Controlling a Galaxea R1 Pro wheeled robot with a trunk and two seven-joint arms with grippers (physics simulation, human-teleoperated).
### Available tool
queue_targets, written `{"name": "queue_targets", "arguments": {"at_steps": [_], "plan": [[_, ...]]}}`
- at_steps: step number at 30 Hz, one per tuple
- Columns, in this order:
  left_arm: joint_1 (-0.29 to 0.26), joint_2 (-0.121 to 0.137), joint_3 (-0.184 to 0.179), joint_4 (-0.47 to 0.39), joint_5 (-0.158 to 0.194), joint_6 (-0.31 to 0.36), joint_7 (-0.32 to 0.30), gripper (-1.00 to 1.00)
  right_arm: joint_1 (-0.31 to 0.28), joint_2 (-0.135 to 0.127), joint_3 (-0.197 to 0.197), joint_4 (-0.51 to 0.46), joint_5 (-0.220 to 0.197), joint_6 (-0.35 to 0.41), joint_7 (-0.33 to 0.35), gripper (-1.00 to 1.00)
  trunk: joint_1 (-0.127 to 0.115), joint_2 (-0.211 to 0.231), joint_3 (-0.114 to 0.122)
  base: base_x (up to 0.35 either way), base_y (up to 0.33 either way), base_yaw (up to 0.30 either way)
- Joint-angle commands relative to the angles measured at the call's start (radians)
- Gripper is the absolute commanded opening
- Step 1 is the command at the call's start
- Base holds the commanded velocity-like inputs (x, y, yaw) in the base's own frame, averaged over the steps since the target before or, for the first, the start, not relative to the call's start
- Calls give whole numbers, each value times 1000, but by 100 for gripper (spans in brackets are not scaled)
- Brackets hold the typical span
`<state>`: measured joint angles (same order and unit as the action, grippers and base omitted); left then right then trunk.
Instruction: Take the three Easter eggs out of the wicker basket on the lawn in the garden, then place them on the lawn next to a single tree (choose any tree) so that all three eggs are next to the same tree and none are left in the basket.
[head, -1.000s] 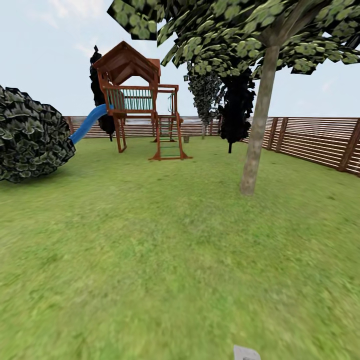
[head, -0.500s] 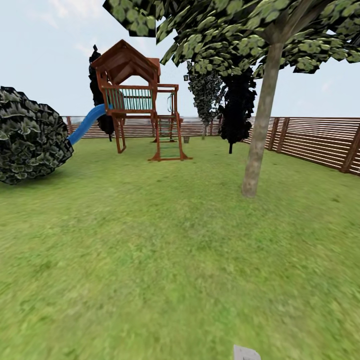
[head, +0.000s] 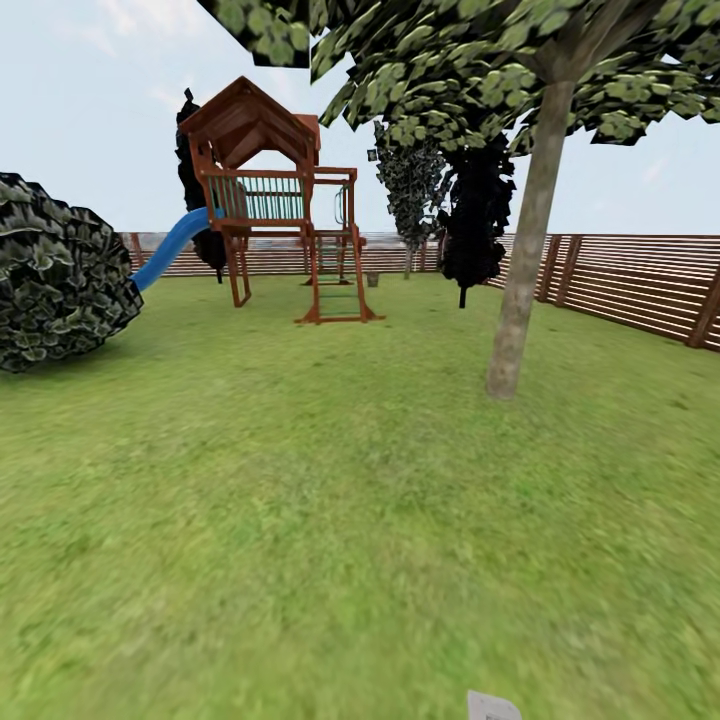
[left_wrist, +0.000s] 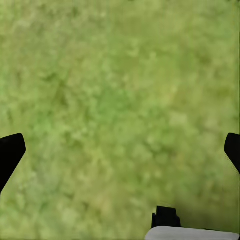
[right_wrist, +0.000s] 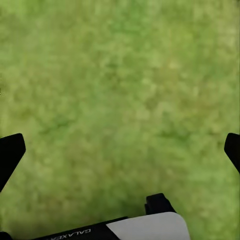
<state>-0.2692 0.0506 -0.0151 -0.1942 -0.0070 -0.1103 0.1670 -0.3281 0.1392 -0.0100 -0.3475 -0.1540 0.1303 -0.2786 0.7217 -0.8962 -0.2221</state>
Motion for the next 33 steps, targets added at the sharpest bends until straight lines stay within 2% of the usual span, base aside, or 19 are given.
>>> {"name": "queue_targets", "arguments": {"at_steps": [1, 33], "plan": [[-1, 0, -2, 1, -1, -3, 3, 100, 0, 0, -1, -2, -5, 5, -4, 100, 0, -1, -1, 220, 0, 0], [-1, 0, -2, 1, -1, -3, 3, 100, 0, 7, -1, -2, -5, 5, -4, 100, 0, -1, -1, 214, 0, 0]]}}
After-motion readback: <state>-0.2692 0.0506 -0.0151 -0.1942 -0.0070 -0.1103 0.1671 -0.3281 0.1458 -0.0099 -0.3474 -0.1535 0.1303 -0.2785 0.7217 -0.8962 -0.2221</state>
